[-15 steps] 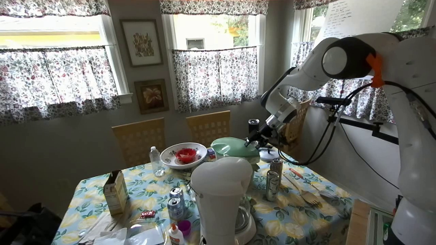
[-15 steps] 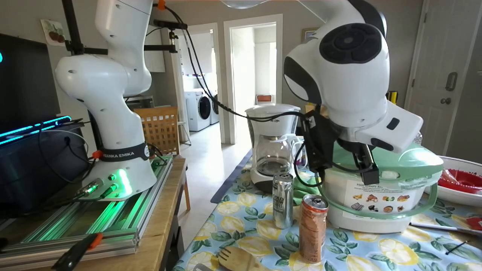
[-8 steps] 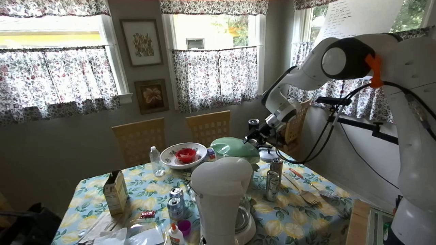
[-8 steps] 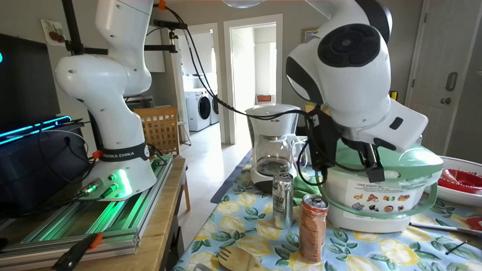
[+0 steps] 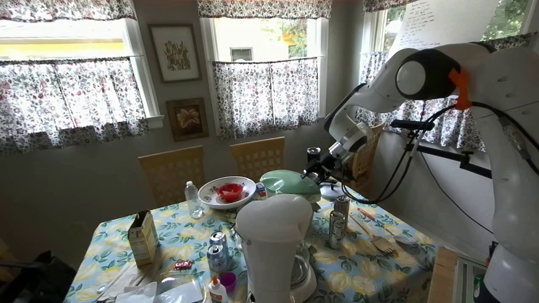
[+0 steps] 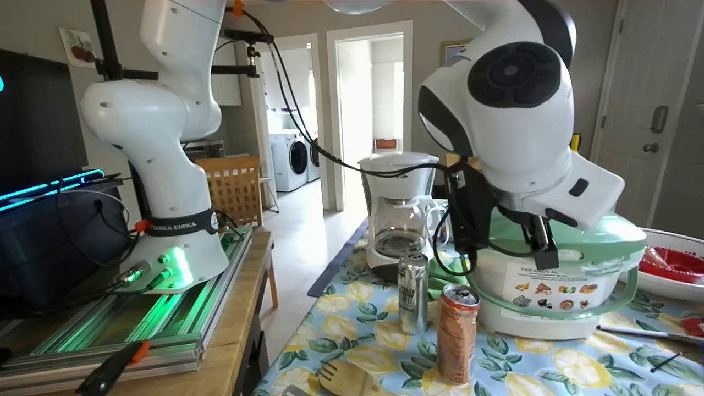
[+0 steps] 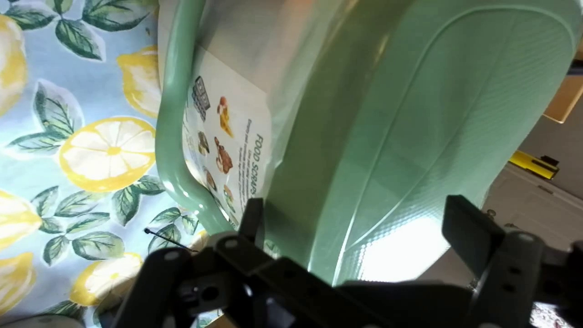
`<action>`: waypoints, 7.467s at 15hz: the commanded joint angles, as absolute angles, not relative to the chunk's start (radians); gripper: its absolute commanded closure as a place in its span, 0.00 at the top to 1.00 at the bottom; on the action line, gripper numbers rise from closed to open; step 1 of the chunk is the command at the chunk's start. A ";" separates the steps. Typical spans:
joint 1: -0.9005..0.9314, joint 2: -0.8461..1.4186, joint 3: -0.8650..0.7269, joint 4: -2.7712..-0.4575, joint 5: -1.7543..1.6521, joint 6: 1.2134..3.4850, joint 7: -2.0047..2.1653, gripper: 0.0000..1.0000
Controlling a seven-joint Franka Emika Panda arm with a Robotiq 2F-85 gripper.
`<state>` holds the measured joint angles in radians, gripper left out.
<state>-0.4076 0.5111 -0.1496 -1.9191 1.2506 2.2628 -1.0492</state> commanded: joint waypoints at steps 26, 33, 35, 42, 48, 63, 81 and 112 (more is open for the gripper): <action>-0.396 0.547 -0.161 -1.844 1.273 2.185 -1.057 0.30; -0.384 0.536 -0.143 -1.864 1.287 2.177 -1.076 0.87; -0.381 0.542 -0.142 -1.864 1.287 2.175 -1.075 0.98; -0.361 0.528 -0.140 -1.894 1.281 2.178 -1.069 1.00; -0.351 0.525 -0.144 -1.917 1.280 2.192 -1.064 1.00; -0.358 0.542 -0.144 -1.899 1.411 2.171 -1.114 1.00; -0.282 0.372 -0.184 -1.953 1.223 2.187 -1.081 1.00; -0.394 0.494 -0.120 -1.885 1.047 2.193 -1.063 1.00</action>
<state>-0.3665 0.4534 -0.1474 -1.9382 0.9806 2.2202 -0.9956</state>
